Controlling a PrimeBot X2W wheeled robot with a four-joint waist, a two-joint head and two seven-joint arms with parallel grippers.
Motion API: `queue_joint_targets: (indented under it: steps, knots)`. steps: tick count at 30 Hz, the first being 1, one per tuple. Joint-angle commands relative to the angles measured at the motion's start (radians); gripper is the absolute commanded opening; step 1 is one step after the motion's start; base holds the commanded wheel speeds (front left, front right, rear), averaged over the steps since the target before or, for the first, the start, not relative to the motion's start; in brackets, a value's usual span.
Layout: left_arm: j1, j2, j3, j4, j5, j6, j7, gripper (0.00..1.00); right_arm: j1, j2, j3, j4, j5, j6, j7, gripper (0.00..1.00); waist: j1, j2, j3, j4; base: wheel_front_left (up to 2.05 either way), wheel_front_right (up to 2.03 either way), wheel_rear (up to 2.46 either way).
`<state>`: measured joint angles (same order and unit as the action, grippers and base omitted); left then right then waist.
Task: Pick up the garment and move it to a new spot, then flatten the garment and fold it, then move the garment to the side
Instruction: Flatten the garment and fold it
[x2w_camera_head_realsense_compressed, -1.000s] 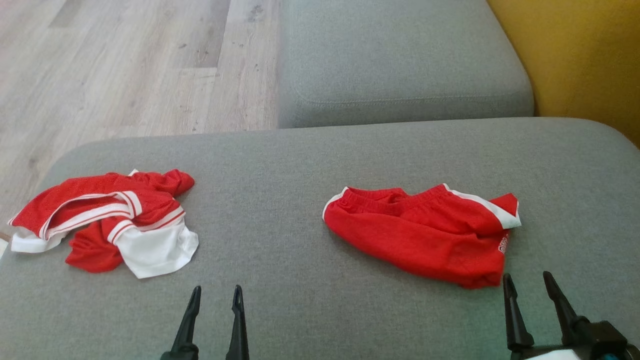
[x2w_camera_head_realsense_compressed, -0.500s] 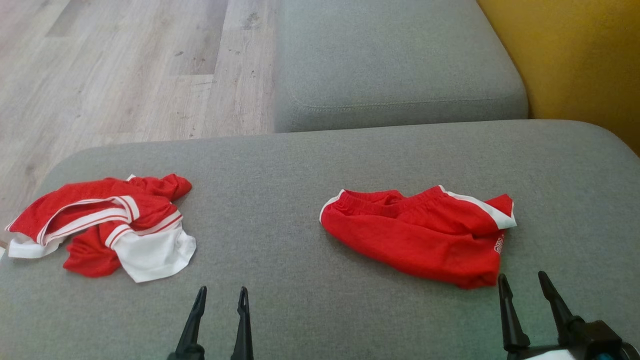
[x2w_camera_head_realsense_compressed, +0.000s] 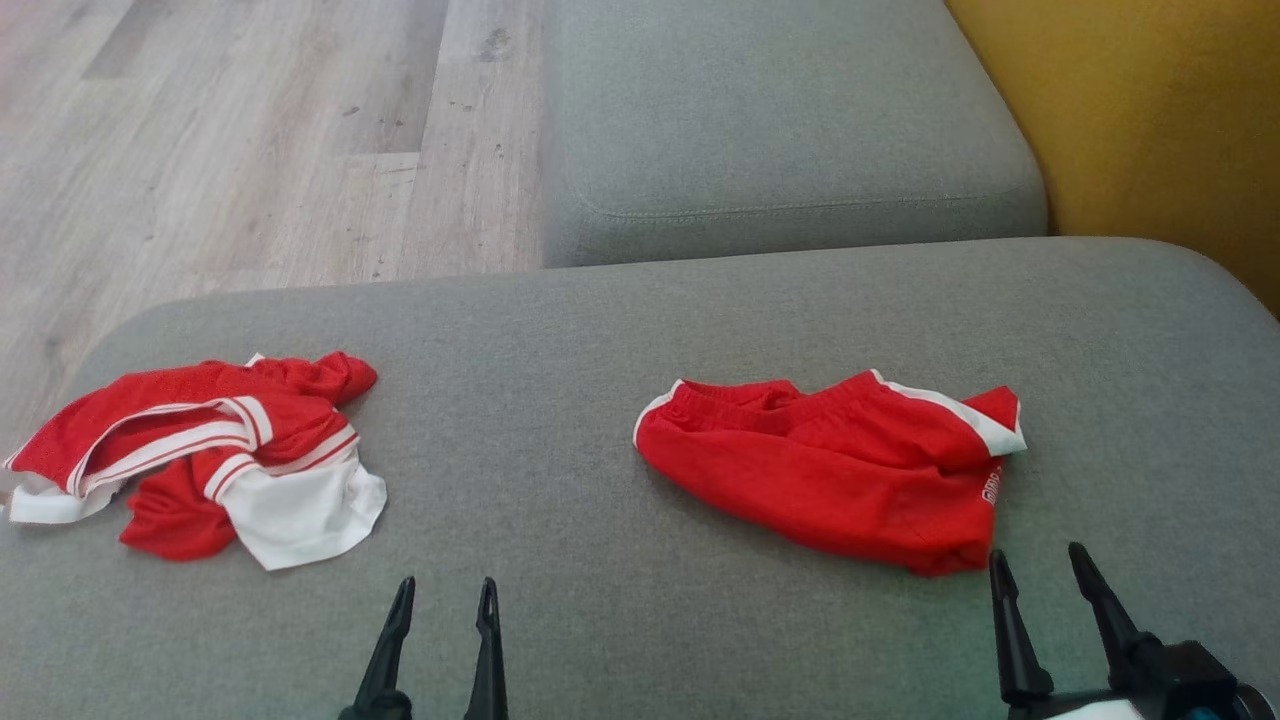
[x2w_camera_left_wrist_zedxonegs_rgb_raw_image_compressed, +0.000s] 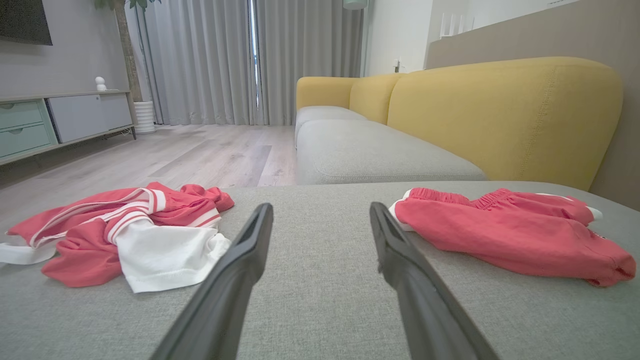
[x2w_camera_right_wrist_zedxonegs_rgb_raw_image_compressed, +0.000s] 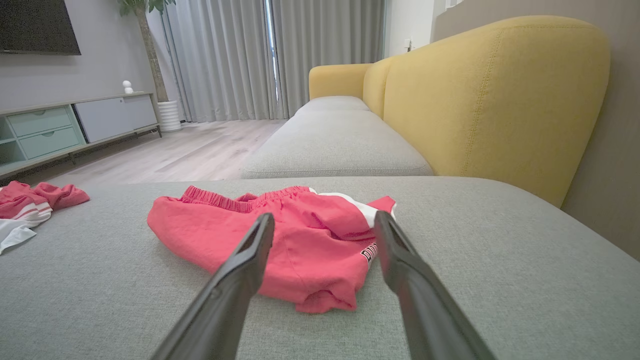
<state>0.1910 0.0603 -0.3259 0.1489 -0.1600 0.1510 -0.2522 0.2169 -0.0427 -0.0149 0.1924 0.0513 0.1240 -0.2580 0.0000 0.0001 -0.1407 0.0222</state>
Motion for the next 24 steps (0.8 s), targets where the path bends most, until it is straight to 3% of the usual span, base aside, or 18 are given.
queue_joint_targets:
  steps: [1,15,24]
  knots:
    - [-0.045,-0.010,0.023,-0.029,-0.011,0.004,-0.010,1.00,-0.028,-0.008,0.025,-0.032,-0.010,0.007,-0.004,1.00,0.0000,-0.0001,0.001,-0.002,0.00,0.00,0.00]
    - [-0.138,-0.010,-0.021,-0.011,-0.025,-0.008,-0.010,1.00,-0.049,-0.008,0.059,-0.048,-0.031,0.007,-0.004,1.00,0.0000,-0.0001,0.070,-0.100,0.00,0.00,0.00]
    - [-0.484,-0.010,-0.173,0.131,-0.090,-0.037,0.011,1.00,-0.109,-0.008,0.101,-0.067,-0.048,0.007,-0.004,1.00,0.0000,-0.0001,0.213,-0.217,0.00,0.00,0.00]
